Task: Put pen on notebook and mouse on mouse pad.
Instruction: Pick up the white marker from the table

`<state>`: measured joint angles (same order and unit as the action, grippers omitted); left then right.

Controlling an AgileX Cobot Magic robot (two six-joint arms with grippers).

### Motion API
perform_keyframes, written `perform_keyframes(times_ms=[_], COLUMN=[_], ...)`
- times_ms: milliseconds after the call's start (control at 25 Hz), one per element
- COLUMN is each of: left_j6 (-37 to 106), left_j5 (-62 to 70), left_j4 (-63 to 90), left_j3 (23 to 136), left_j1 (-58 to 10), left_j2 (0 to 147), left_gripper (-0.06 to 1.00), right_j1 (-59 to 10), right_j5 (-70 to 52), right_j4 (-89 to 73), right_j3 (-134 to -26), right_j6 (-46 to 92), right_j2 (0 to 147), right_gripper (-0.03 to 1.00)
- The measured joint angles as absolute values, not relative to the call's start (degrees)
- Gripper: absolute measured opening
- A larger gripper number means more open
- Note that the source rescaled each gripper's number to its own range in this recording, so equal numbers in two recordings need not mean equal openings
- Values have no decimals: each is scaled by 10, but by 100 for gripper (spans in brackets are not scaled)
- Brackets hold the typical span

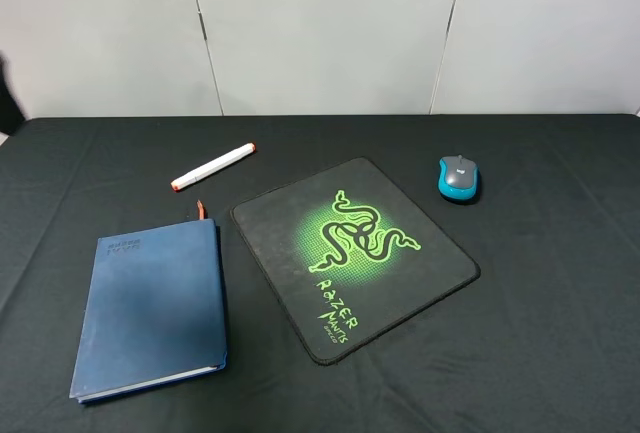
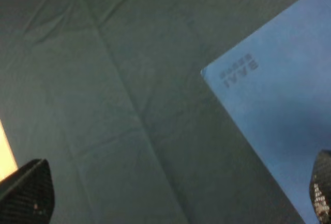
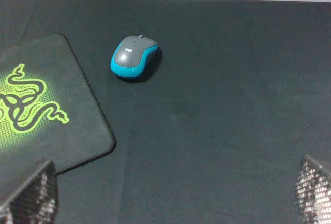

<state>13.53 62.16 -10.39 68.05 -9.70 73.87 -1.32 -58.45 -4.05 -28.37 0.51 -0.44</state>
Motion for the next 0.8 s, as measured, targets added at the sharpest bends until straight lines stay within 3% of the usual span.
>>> perform_keyframes(times_ms=[800], left_j6=[161], left_j5=[577], left_j4=[-87], left_j3=[834], left_j1=[-114], left_j2=[1081], left_gripper=[97], right_j1=[-13], right_j5=[-585], right_j4=[-40], right_j3=[-284], right_j6=[5], right_j2=[-4], right_gripper=[100])
